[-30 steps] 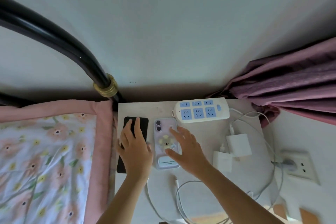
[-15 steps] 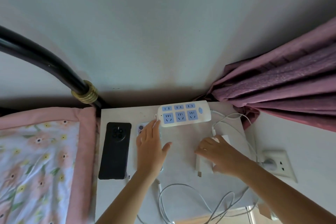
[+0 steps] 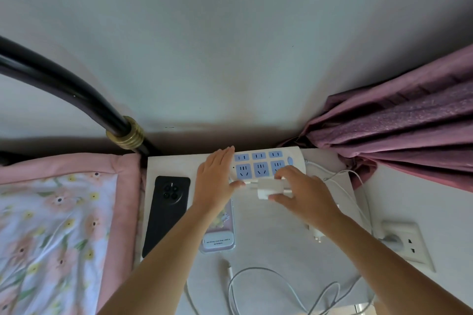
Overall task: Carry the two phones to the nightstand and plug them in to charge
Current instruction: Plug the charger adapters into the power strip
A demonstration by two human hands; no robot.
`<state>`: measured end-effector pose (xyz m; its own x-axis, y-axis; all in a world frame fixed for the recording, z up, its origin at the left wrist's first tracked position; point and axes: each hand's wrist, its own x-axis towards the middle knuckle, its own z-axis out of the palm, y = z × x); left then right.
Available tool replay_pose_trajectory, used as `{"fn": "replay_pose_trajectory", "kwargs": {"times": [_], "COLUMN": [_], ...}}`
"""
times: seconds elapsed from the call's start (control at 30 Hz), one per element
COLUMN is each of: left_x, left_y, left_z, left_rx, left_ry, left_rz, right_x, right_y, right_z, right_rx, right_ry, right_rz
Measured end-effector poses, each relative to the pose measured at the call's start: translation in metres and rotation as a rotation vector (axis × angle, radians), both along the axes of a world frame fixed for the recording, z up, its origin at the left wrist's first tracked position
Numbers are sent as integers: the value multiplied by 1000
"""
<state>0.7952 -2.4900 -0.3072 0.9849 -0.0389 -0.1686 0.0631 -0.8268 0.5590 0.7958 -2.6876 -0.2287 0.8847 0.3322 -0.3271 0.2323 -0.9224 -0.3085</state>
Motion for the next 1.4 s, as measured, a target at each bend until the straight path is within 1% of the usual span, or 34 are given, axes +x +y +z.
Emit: {"fn": "replay_pose_trajectory", "kwargs": {"times": [0.13,0.2,0.37,0.5,0.77,1.1,1.2,1.3,1.4], "left_x": [5,5,5,4,4,4,4,4,3], "left_y": [4,5,4,5,5,7,10,13,13], "left_z": [-2,-2,-5,-6,-5,-4,-4,-1,-1], "left_rx": [-10,-23,-34,-49,-53,-80,-72,-48,-48], "left_ry": [21,10,1,-2,0,7,0,26,34], "left_rz": [8,43,91,111,122,117,81,2,-15], "right_x": [24,32,43,50,64,63,63,63,57], "right_y": [19,24,33,43,68,97,100,105,116], "right_z": [5,3,5,16,21,13,15,14,11], "right_rx": [40,3,-127,-227,-298,-359,-323,-329,-392], "right_ry": [72,86,137,179,145,170,192,212,173], "right_rz": [-191,-219,-142,-38,61,5,-39,-77,-24]}}
